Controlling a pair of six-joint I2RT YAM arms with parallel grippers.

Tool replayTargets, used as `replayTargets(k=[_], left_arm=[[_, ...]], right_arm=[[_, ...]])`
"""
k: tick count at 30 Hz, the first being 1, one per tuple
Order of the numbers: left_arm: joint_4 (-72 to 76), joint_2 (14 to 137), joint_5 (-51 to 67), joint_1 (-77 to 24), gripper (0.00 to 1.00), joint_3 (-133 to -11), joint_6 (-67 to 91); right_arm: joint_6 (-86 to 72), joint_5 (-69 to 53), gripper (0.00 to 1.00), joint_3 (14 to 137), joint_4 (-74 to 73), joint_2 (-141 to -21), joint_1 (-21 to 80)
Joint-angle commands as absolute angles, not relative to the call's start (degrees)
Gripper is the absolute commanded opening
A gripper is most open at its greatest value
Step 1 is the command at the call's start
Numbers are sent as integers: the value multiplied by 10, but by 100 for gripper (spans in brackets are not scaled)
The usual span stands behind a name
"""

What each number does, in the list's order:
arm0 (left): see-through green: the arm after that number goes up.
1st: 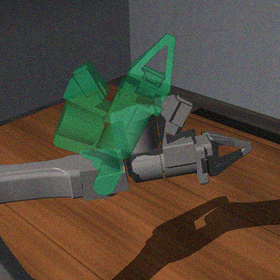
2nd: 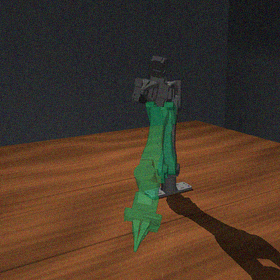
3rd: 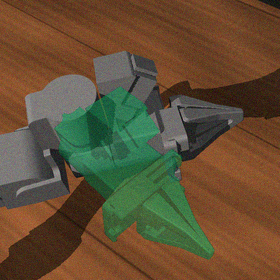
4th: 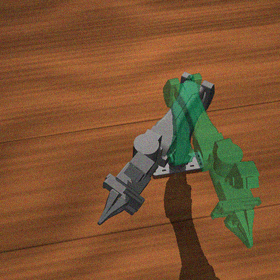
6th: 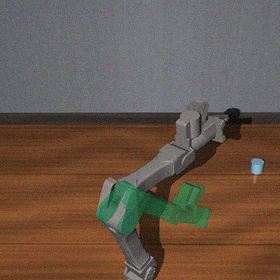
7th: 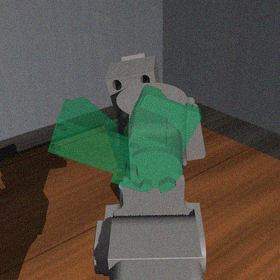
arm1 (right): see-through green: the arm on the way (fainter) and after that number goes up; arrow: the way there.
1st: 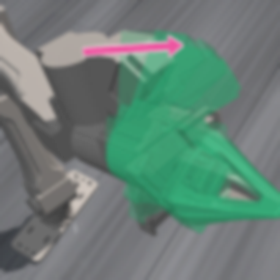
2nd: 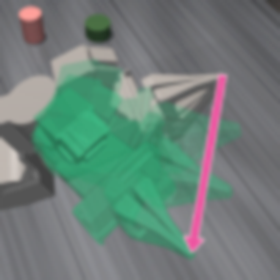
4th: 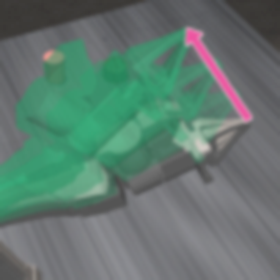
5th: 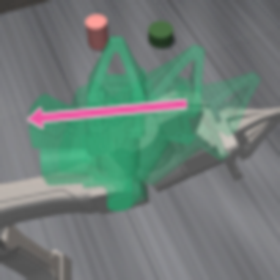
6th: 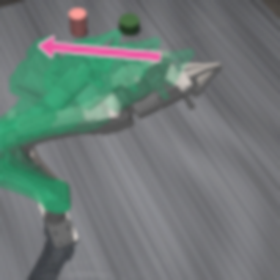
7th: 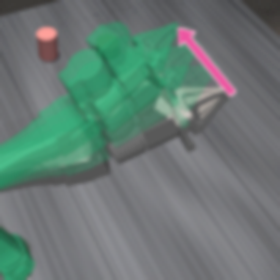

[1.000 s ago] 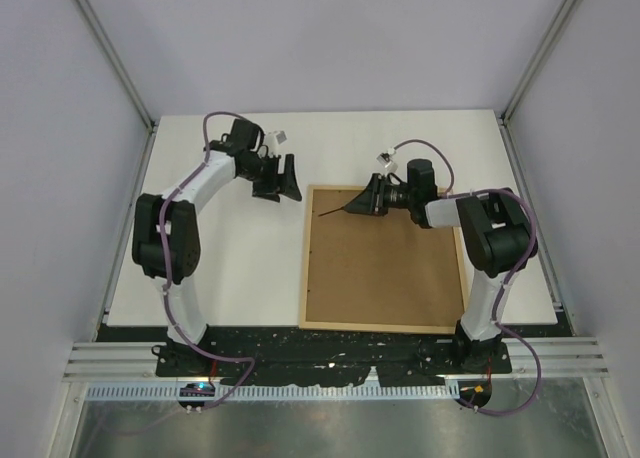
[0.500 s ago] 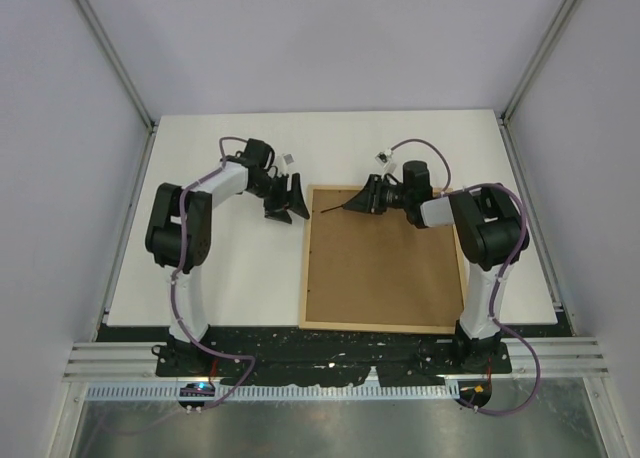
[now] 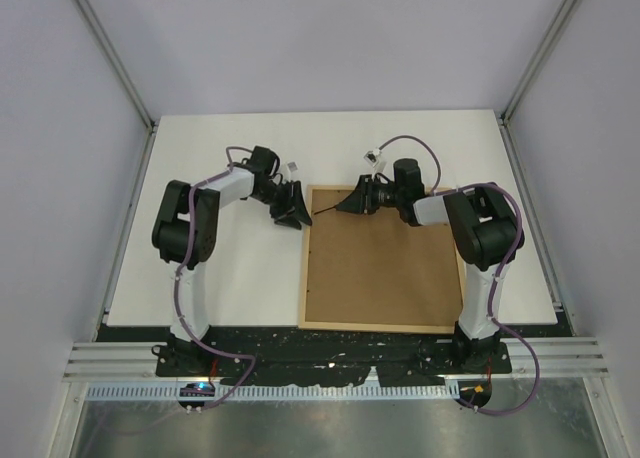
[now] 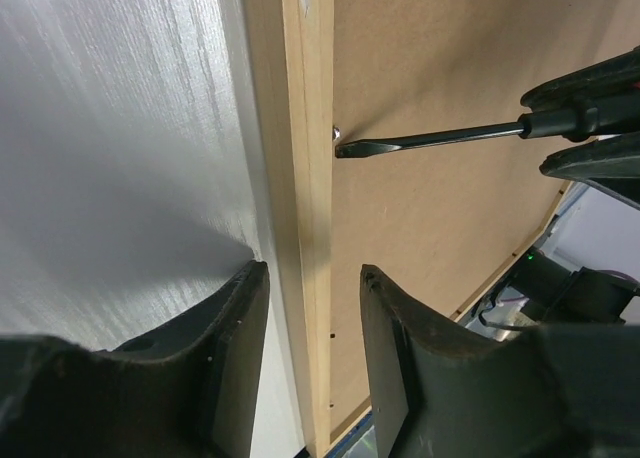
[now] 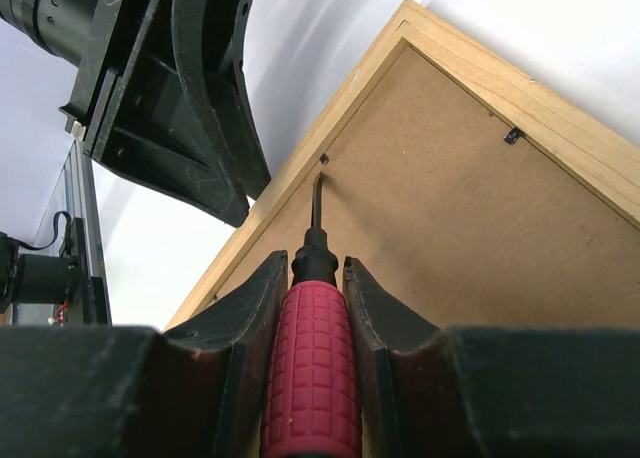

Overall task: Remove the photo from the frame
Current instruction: Release the photo frame item from the photo frame.

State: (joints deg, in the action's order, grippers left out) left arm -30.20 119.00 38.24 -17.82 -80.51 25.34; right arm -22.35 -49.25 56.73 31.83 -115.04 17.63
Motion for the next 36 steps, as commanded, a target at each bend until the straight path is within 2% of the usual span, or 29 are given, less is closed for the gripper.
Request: replayTargets(k=[1,19,36], left_arm=[[-284,1199,398,-185,44,-801,265],[-287,1207,374,-209,29,-791,273],[-328,1224,352,-248,17,-829,284]], right_arm=[[-201,-459,8,566,340,-1146,182],[-209,-453,8,564,373,-1137,184],[-160,-468,8,604,276,-1177,207]])
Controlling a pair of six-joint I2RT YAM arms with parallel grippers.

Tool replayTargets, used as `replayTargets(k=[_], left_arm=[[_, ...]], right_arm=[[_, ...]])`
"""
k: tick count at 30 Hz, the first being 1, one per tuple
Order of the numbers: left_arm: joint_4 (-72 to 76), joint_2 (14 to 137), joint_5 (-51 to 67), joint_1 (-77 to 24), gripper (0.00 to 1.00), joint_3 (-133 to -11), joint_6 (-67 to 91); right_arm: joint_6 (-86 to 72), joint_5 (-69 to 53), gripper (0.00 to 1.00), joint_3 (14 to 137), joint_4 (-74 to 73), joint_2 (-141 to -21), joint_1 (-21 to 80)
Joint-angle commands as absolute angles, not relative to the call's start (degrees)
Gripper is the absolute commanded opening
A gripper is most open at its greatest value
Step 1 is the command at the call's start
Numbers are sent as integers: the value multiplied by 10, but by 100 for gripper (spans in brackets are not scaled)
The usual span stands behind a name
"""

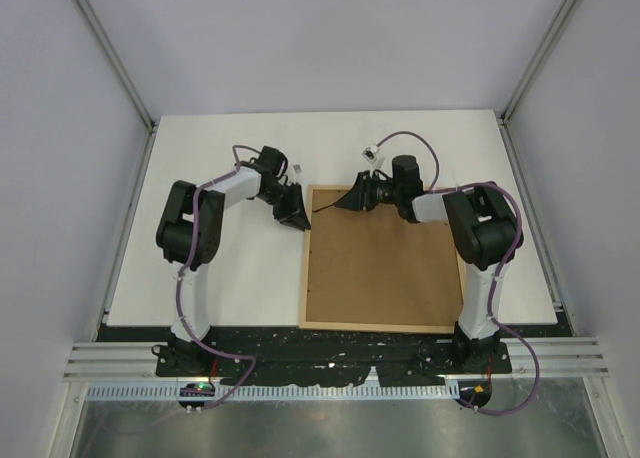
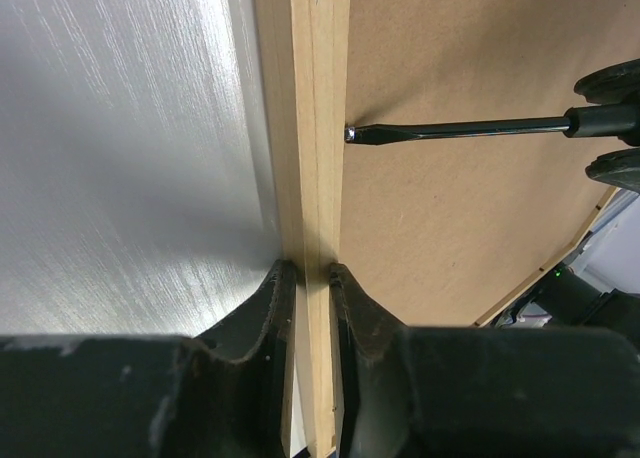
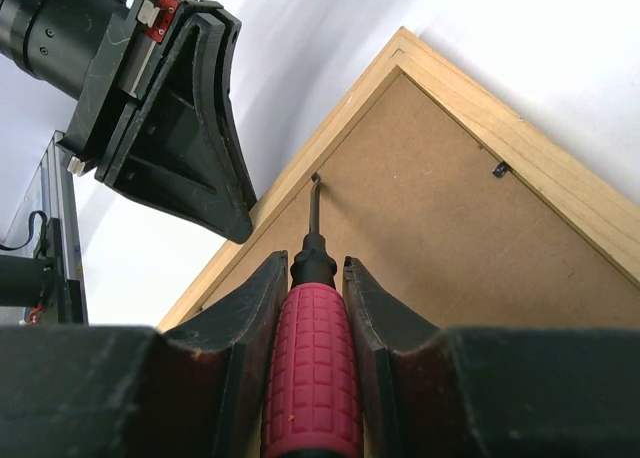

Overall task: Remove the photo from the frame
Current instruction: Release the photo frame item from the photo frame.

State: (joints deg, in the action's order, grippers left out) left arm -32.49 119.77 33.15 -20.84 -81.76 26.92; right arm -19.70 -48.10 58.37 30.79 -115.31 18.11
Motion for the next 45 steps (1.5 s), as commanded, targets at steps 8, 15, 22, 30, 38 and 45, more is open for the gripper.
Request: replayTargets(k=[8,15,22,30,38,45], left_arm=[[-311,1235,382,-250,13,-818,302],[-311,1244,390,-253,10,-822,307],[-334,1245,371,-263,8,-840,289],[-377,1241,324,-263,6,-881,258],[-388,1199,305,-243,10,-878,216],[-424,1153,243,-207,44,-891,171]], right_arm=[[-170,-469,8,589,262,-1211,210],[-178,-457,8,584,266,-1209,216],[-89,-435,8,658,171,-1195,257],[-3,-410,8,702,59,-1161,295],[28,-382,8,688,18,-1105,250],[92,-459,8,679,-80,-1001,148]])
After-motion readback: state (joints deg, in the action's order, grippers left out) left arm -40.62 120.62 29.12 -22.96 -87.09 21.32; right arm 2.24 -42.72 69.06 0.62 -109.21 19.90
